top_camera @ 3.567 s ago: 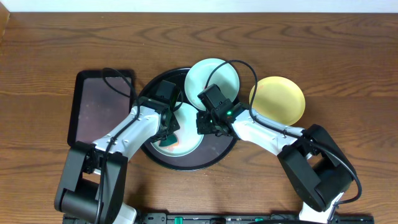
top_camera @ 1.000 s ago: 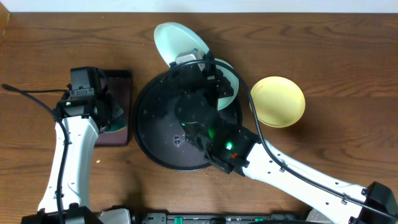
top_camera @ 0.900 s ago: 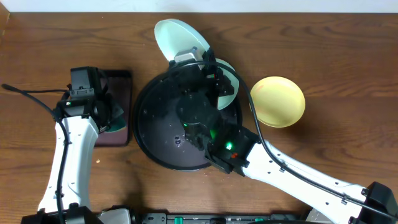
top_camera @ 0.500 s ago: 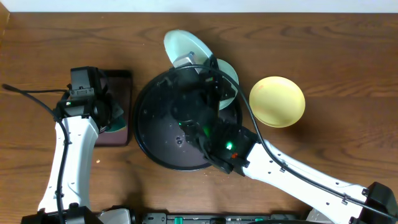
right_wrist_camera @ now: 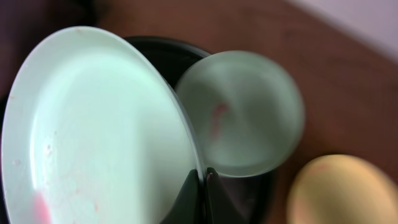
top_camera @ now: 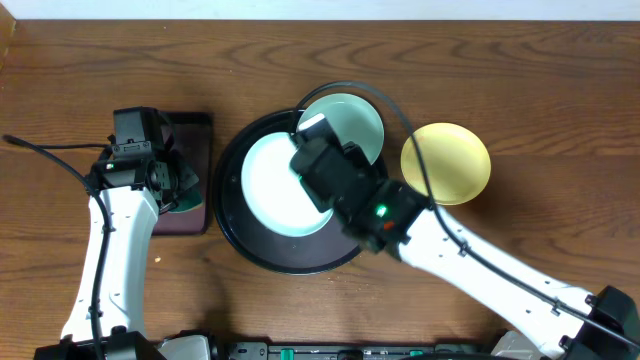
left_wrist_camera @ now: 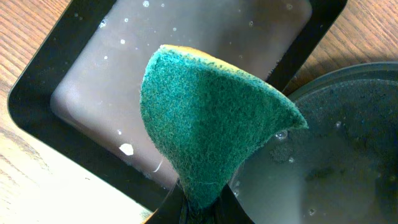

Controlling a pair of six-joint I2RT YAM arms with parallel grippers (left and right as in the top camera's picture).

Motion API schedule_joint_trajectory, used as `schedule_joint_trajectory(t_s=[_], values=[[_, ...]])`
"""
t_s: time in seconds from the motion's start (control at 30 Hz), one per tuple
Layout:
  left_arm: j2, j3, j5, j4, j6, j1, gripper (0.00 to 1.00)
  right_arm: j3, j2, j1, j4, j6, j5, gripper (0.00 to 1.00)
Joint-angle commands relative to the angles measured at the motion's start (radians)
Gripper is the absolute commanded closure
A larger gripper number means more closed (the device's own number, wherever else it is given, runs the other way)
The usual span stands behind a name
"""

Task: Clean dirty plates on tray and stack at the side
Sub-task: 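Lift the pale green plate off the round tray with the right gripper, then place the pale green plate onto the yellow plate, release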

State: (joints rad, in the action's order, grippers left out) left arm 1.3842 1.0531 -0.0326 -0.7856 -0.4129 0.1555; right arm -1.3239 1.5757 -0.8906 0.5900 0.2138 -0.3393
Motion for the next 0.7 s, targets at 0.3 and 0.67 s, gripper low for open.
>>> schedule_joint_trajectory(t_s=[0.3,0.67], values=[[0.001,-0.004,-0.011,-0.018,0.019,0.003,0.93,-0.004,-0.042,0.517,0.038,0.187,0.633,0.99],[0.001,-0.004,-0.011,-0.017,0.019,0.003,0.93,-0.002,-0.013,0.912,0.273,0.156,0.368,0.99]])
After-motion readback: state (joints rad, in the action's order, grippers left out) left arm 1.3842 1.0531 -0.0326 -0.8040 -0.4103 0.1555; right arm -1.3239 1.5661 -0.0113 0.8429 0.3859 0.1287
